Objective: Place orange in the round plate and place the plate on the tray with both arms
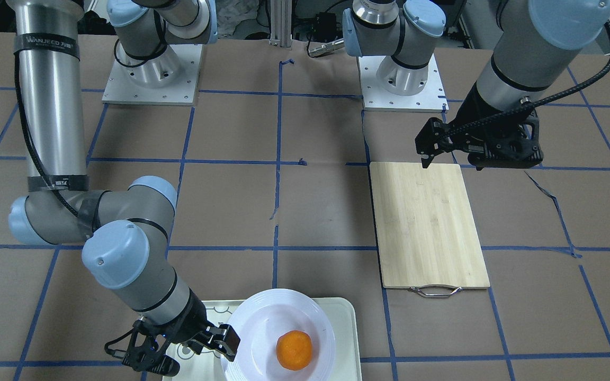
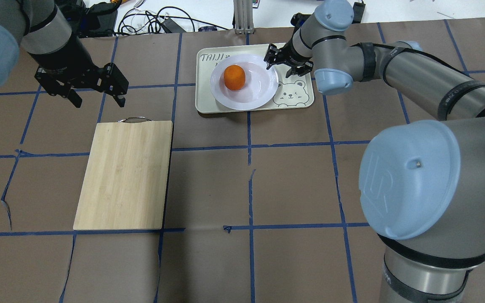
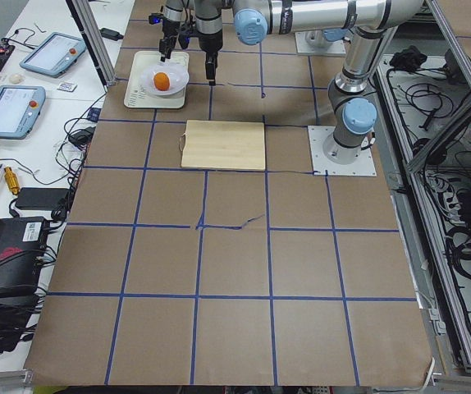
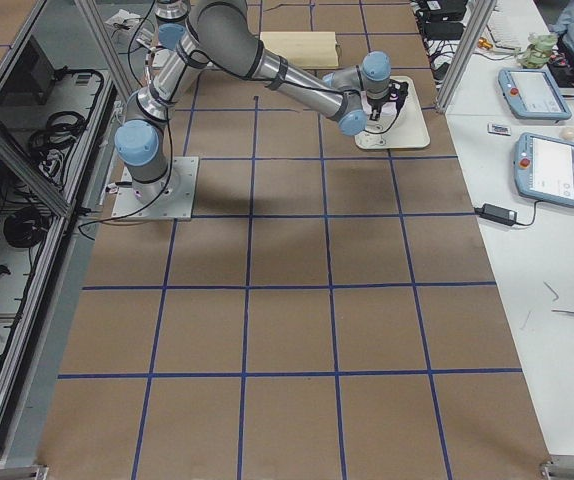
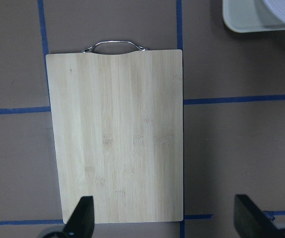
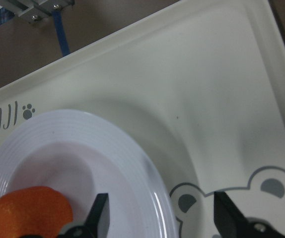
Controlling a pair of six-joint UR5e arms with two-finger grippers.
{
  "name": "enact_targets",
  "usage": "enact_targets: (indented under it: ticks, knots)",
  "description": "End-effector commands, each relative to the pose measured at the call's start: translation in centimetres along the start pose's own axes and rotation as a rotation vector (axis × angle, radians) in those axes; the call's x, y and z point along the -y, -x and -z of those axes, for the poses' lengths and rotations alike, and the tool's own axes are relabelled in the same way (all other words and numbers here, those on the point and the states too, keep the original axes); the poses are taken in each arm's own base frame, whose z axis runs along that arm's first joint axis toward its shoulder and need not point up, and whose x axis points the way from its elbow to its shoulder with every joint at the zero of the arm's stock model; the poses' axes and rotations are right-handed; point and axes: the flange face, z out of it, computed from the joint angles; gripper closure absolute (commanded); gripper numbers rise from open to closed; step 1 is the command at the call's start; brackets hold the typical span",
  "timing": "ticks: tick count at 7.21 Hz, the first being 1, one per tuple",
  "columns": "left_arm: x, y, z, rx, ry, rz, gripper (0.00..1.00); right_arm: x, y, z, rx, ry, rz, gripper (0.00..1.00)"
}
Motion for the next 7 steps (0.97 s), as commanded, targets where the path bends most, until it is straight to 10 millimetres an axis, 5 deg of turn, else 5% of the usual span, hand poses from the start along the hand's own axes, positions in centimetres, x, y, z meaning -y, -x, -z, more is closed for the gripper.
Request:
enact_targets:
  ticks: [1, 2, 4, 6, 7]
  knots:
    - [-0.2, 0.0, 0.2, 0.000, -0.002, 0.001, 0.00, 3.4, -0.9, 4.1, -0.134, 0.056, 0.149, 0.00]
    - [-0.2, 0.0, 0.4, 0.000, -0.011, 0.000, 0.00, 4.4, -1.1, 8.9, -0.213, 0.118, 0.272, 0.00]
    - [-0.3, 0.3, 0.2, 0.029, 0.002, 0.000, 0.00, 1.7, -0.2, 19.1, -0.300, 0.212, 0.338, 0.00]
    - [-0.2, 0.3, -0.1, 0.034, 0.001, -0.011, 0.00, -4.0, 2.1, 31.1, -0.304, 0.251, 0.364, 0.00]
    - [-0.2, 0.3, 0.1, 0.033, -0.007, -0.009, 0.00, -7.1, 2.1, 34.2, -0.306, 0.246, 0.368, 0.00]
